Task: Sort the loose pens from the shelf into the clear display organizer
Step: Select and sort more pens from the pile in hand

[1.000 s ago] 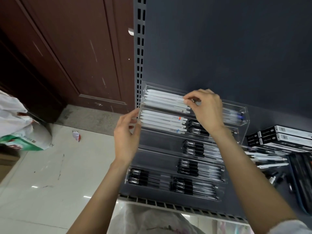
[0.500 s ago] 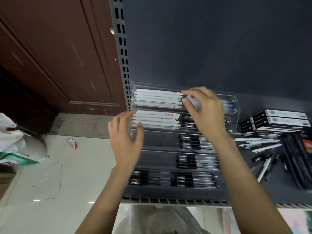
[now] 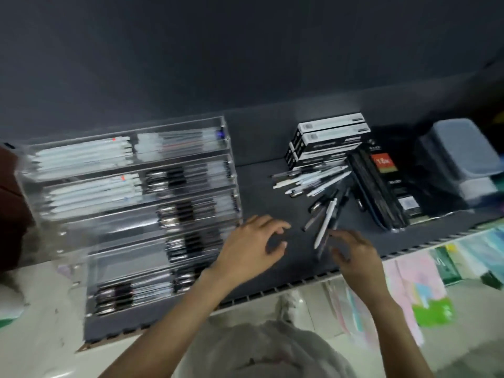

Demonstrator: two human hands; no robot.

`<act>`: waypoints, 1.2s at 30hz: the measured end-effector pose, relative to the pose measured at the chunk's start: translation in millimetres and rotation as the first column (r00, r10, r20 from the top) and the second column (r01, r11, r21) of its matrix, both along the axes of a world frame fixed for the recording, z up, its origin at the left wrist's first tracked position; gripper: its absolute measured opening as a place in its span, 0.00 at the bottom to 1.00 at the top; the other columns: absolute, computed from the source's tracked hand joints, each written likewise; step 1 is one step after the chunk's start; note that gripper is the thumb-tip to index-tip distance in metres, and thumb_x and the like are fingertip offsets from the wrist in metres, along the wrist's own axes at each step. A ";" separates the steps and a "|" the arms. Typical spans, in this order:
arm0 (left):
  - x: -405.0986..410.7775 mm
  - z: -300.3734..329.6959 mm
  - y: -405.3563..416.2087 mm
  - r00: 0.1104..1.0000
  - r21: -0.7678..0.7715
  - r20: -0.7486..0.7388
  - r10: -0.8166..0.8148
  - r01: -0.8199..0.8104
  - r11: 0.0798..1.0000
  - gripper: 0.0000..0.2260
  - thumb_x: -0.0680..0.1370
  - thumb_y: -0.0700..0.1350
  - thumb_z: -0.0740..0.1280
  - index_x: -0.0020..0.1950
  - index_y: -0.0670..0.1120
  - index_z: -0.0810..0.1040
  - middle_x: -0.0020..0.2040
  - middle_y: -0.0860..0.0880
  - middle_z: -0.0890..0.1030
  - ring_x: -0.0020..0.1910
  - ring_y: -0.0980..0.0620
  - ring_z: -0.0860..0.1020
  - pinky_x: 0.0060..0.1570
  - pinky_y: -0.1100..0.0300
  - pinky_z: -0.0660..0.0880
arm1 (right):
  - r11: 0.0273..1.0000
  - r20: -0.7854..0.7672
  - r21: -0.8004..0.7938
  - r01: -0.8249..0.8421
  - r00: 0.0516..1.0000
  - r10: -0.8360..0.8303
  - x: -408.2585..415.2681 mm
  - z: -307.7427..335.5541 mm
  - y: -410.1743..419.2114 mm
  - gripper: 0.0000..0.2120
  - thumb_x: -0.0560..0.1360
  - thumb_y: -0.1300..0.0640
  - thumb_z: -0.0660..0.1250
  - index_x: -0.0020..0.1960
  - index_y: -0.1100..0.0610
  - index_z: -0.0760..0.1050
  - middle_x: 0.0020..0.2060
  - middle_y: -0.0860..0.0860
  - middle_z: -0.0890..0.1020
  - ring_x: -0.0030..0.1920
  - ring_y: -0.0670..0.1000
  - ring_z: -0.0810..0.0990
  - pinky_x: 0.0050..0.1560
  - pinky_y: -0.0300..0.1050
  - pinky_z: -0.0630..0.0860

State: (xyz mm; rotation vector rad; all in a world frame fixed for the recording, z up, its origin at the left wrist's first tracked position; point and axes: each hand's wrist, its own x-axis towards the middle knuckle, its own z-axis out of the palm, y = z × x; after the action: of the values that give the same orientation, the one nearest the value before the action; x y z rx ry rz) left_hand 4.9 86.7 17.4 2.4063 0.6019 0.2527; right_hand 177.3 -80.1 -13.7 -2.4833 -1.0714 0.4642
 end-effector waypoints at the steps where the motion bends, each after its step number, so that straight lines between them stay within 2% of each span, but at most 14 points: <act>1: 22.8 -7.7 -7.3 1.000 -0.017 -0.012 0.026 -0.027 1.000 0.17 0.75 0.54 0.63 0.63 0.53 0.76 0.54 0.54 0.79 0.55 0.53 0.76 0.54 0.55 0.75 | 1.000 0.009 -0.030 -0.007 1.000 0.007 18.9 -6.6 -7.1 0.16 0.70 0.64 0.70 0.57 0.55 0.78 0.55 0.55 0.78 0.53 0.61 0.78 0.46 0.51 0.75; 4: 83.2 -32.9 -19.3 0.987 -0.019 -0.107 0.122 -0.124 0.992 0.24 0.76 0.53 0.67 0.70 0.50 0.69 0.64 0.50 0.72 0.64 0.49 0.69 0.65 0.54 0.67 | 0.994 0.062 -0.104 -0.039 0.997 0.046 60.3 -22.2 -16.7 0.20 0.70 0.64 0.70 0.62 0.60 0.75 0.59 0.61 0.75 0.56 0.66 0.74 0.56 0.57 0.74; 7: 129.7 -50.9 -13.7 0.967 0.081 -0.186 0.174 -0.161 0.984 0.28 0.76 0.54 0.66 0.73 0.47 0.63 0.68 0.47 0.67 0.67 0.47 0.64 0.69 0.56 0.60 | 0.988 0.133 -0.084 -0.128 0.981 0.139 87.7 -26.7 -5.6 0.25 0.71 0.62 0.70 0.67 0.63 0.70 0.66 0.63 0.70 0.64 0.66 0.69 0.62 0.58 0.71; 11: 165.6 -57.9 -14.2 0.933 0.188 -0.316 0.171 -0.115 0.975 0.31 0.75 0.59 0.64 0.73 0.46 0.62 0.67 0.47 0.67 0.67 0.48 0.64 0.68 0.54 0.62 | 0.967 0.093 -0.131 -0.219 0.968 0.232 109.0 -30.4 17.9 0.29 0.77 0.58 0.62 0.75 0.60 0.56 0.74 0.62 0.57 0.73 0.61 0.58 0.70 0.51 0.61; 14: 175.9 -63.7 -43.1 0.873 0.203 -0.468 0.136 -0.044 0.978 0.39 0.71 0.67 0.64 0.73 0.46 0.59 0.66 0.47 0.64 0.65 0.47 0.63 0.63 0.52 0.67 | 0.947 0.084 -0.228 -0.227 0.964 0.252 115.8 -35.1 22.0 0.35 0.77 0.54 0.63 0.76 0.61 0.49 0.75 0.62 0.54 0.74 0.60 0.54 0.71 0.50 0.60; 15: 177.1 -66.7 -52.3 0.851 0.195 -0.505 0.147 -0.054 0.979 0.41 0.70 0.68 0.65 0.74 0.45 0.58 0.66 0.47 0.63 0.64 0.46 0.63 0.62 0.51 0.69 | 0.948 0.075 -0.232 -0.219 0.967 0.242 116.1 -36.9 20.7 0.35 0.76 0.55 0.64 0.76 0.62 0.50 0.74 0.62 0.56 0.73 0.60 0.56 0.71 0.50 0.61; 17: 179.2 -71.6 -62.1 0.824 0.213 -0.537 0.182 -0.076 0.974 0.42 0.70 0.67 0.65 0.74 0.44 0.56 0.66 0.46 0.62 0.63 0.46 0.62 0.61 0.51 0.70 | 0.962 0.076 -0.193 -0.195 0.974 0.213 111.3 -39.5 14.2 0.34 0.71 0.58 0.69 0.73 0.65 0.60 0.70 0.64 0.65 0.69 0.63 0.65 0.67 0.52 0.67; 19: 182.0 -74.1 -62.7 0.830 0.231 -0.518 0.206 -0.096 0.968 0.42 0.71 0.64 0.66 0.75 0.44 0.54 0.65 0.46 0.62 0.63 0.46 0.62 0.62 0.52 0.69 | 0.969 0.116 -0.126 -0.212 0.967 0.227 103.6 -43.8 5.1 0.33 0.62 0.59 0.77 0.63 0.69 0.73 0.58 0.65 0.77 0.58 0.63 0.77 0.57 0.52 0.76; 21: 185.3 -76.7 -61.5 0.854 0.199 -0.479 0.202 -0.119 0.973 0.42 0.71 0.62 0.67 0.76 0.44 0.53 0.66 0.45 0.62 0.63 0.46 0.62 0.64 0.54 0.68 | 0.964 0.138 -0.055 -0.260 0.954 0.265 95.3 -44.8 -4.1 0.30 0.56 0.59 0.80 0.55 0.69 0.78 0.51 0.62 0.82 0.51 0.60 0.80 0.51 0.51 0.80; 24: 189.0 -75.8 -60.4 0.863 0.133 -0.471 0.180 -0.132 0.982 0.42 0.71 0.60 0.68 0.77 0.44 0.52 0.67 0.46 0.61 0.66 0.47 0.60 0.68 0.54 0.64 | 0.963 0.070 0.043 -0.266 0.962 0.263 91.1 -48.7 -12.4 0.25 0.61 0.63 0.77 0.56 0.68 0.78 0.53 0.59 0.82 0.52 0.59 0.80 0.53 0.50 0.79; 28: 198.3 -70.6 -65.5 0.841 0.064 -0.504 0.197 -0.191 0.980 0.43 0.70 0.60 0.66 0.77 0.44 0.50 0.68 0.47 0.59 0.68 0.47 0.57 0.68 0.53 0.61 | 0.966 -0.054 0.048 -0.255 0.965 0.257 100.1 -48.3 -9.4 0.22 0.72 0.67 0.64 0.66 0.63 0.72 0.63 0.56 0.76 0.62 0.59 0.71 0.64 0.52 0.71; 31: 204.0 -73.9 -72.7 0.823 0.122 -0.508 0.255 -0.224 0.967 0.42 0.72 0.57 0.68 0.77 0.43 0.50 0.67 0.45 0.60 0.66 0.45 0.59 0.65 0.54 0.64 | 0.955 -0.096 0.043 -0.292 0.951 0.295 105.8 -43.1 -9.6 0.24 0.73 0.67 0.59 0.70 0.60 0.68 0.65 0.54 0.73 0.64 0.57 0.67 0.67 0.47 0.65; 34: 207.1 -76.9 -74.1 0.844 0.203 -0.444 0.301 -0.233 0.951 0.33 0.76 0.51 0.65 0.75 0.41 0.54 0.67 0.42 0.63 0.64 0.43 0.62 0.63 0.55 0.65 | 0.957 -0.129 0.061 -0.283 0.949 0.288 111.4 -42.7 -15.4 0.23 0.74 0.66 0.60 0.69 0.59 0.68 0.63 0.55 0.74 0.63 0.56 0.68 0.64 0.48 0.67; 36: 210.1 -76.5 -70.8 0.822 0.246 -0.482 0.302 -0.204 0.948 0.29 0.78 0.47 0.62 0.74 0.38 0.56 0.66 0.39 0.64 0.63 0.42 0.64 0.62 0.55 0.65 | 0.956 -0.134 0.071 -0.284 0.947 0.291 112.2 -44.1 -18.7 0.22 0.74 0.64 0.61 0.68 0.59 0.68 0.61 0.55 0.74 0.62 0.56 0.69 0.62 0.48 0.69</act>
State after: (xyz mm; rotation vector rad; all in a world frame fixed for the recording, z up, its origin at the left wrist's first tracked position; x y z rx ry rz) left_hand 215.0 15.9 -59.0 2.5752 1.1972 -0.2574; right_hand 289.5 -98.7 -57.9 -2.2181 -1.3741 0.6812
